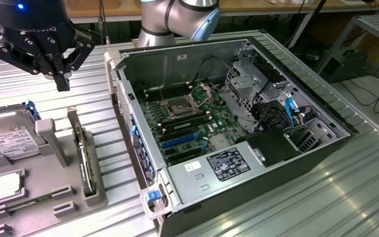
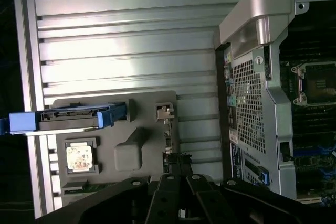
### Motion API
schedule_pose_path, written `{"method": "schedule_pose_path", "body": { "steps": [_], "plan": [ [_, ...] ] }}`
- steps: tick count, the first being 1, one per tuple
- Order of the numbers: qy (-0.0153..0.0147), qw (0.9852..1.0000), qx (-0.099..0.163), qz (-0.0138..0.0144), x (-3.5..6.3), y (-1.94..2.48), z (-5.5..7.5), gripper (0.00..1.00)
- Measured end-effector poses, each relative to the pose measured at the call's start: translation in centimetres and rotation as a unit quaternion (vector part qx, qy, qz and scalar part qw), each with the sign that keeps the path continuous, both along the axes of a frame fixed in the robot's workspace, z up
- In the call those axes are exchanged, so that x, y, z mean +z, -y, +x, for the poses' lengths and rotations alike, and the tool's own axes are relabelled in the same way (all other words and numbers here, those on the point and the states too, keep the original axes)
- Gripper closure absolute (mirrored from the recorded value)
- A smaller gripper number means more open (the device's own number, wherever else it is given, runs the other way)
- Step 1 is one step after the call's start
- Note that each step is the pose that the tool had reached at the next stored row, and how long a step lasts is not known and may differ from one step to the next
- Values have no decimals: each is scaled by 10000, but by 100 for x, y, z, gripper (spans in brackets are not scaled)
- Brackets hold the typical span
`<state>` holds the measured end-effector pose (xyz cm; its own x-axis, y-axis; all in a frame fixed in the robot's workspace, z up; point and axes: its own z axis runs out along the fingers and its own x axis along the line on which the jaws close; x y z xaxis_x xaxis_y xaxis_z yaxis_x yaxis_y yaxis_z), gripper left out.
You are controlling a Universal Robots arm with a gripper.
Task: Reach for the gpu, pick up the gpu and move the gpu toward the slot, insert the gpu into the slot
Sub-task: 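Reach for the gpu, then pick up the gpu and move the gpu toward the slot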
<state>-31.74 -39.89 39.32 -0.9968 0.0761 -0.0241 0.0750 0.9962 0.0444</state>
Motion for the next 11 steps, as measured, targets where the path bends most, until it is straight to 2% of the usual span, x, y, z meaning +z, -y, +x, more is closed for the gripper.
{"method": "schedule_pose_path", "body": {
  "steps": [11],
  "plan": [
    [0,10000,-1,0,0,0,-1,89]
  ]
}}
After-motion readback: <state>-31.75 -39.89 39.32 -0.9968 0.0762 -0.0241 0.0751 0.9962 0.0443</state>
